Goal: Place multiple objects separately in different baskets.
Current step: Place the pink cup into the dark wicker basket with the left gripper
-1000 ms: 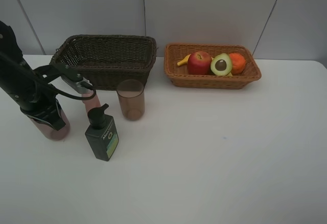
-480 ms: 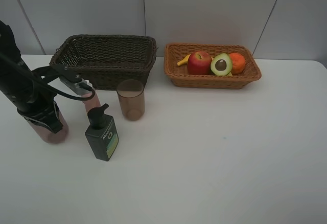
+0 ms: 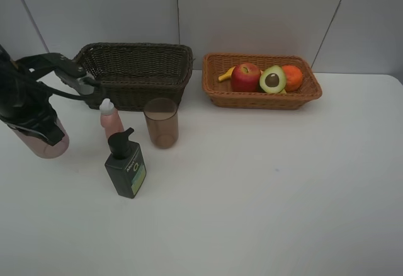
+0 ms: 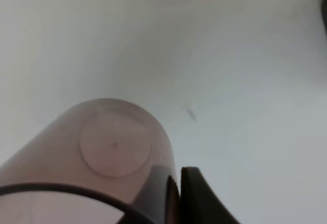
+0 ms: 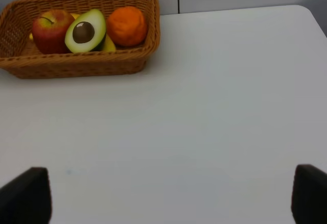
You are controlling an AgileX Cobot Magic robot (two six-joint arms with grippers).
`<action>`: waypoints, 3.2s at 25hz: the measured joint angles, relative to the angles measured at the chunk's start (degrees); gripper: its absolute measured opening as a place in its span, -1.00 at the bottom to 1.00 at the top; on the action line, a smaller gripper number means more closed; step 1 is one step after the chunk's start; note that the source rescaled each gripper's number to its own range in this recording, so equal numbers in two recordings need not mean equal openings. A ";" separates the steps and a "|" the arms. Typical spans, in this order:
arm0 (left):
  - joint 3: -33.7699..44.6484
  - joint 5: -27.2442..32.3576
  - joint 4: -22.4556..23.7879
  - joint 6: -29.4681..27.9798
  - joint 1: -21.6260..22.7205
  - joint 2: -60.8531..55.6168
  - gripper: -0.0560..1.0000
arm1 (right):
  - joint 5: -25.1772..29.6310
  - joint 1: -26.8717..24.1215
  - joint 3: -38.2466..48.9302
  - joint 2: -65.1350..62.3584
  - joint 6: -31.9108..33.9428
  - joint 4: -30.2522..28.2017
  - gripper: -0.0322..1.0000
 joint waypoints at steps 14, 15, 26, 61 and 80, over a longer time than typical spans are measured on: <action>-18.07 4.07 4.41 -3.85 0.00 -1.93 -0.85 | 0.00 0.00 0.00 0.00 0.00 0.00 1.00; -18.77 2.75 4.46 -3.85 0.00 -1.93 -0.85 | 0.00 0.00 0.00 0.00 0.00 0.00 1.00; -19.56 -20.04 1.45 -3.85 0.00 2.85 -0.85 | 0.00 0.00 0.00 0.00 0.00 0.00 1.00; -19.56 -33.45 -5.43 -2.65 0.00 16.45 -0.22 | 0.00 0.00 0.00 0.00 0.00 0.00 1.00; -19.56 -32.88 -5.43 -0.41 0.00 16.45 0.99 | 0.00 0.00 0.00 0.00 0.00 0.00 1.00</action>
